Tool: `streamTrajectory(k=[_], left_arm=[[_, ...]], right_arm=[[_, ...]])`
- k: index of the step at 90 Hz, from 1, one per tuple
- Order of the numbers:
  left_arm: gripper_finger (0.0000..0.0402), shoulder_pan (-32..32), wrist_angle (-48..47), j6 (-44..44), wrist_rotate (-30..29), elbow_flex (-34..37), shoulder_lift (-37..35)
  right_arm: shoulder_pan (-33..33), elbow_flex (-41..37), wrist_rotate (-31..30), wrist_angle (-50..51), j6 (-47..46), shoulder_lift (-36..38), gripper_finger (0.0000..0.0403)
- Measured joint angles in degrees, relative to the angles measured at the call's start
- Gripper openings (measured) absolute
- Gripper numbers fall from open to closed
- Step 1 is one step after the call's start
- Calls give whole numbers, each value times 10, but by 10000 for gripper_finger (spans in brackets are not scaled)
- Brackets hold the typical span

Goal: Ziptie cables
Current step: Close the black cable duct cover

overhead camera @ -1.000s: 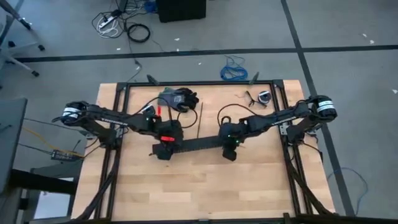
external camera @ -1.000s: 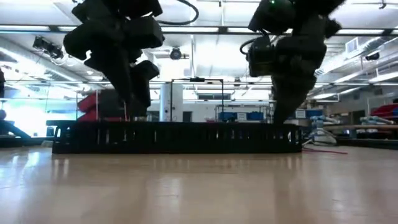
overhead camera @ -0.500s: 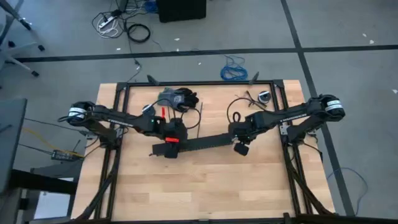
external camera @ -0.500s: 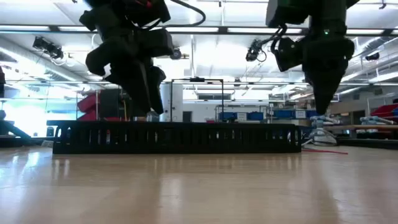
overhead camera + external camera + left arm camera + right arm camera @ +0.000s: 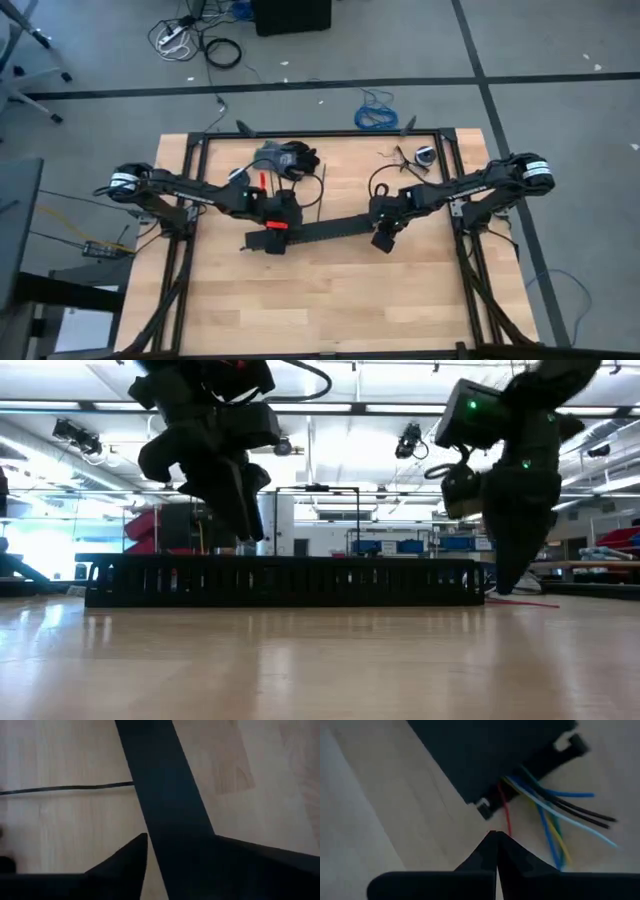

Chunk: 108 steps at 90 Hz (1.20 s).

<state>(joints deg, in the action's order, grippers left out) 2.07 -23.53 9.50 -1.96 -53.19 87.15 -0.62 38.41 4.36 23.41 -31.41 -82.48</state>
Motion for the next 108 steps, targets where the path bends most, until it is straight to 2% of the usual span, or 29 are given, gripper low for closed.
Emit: streamTrajectory(k=[23, 28, 48, 78, 108], left_arm=[[25, 0, -1, 24, 0, 0, 0], [9, 0, -1, 26, 0, 0, 0], [1, 0, -7, 25, 0, 0, 1], [0, 0, 1, 25, 1, 0, 34], [0, 0, -2, 25, 2, 0, 34]], right_arm=[[10, -8, -5, -9, 8, 0, 0], [19, -8, -10, -9, 14, 0, 0], [44, -8, 16, -16, 28, 0, 0], [45, -8, 26, -28, 29, 0, 0], [45, -8, 60, -69, 41, -53, 0]])
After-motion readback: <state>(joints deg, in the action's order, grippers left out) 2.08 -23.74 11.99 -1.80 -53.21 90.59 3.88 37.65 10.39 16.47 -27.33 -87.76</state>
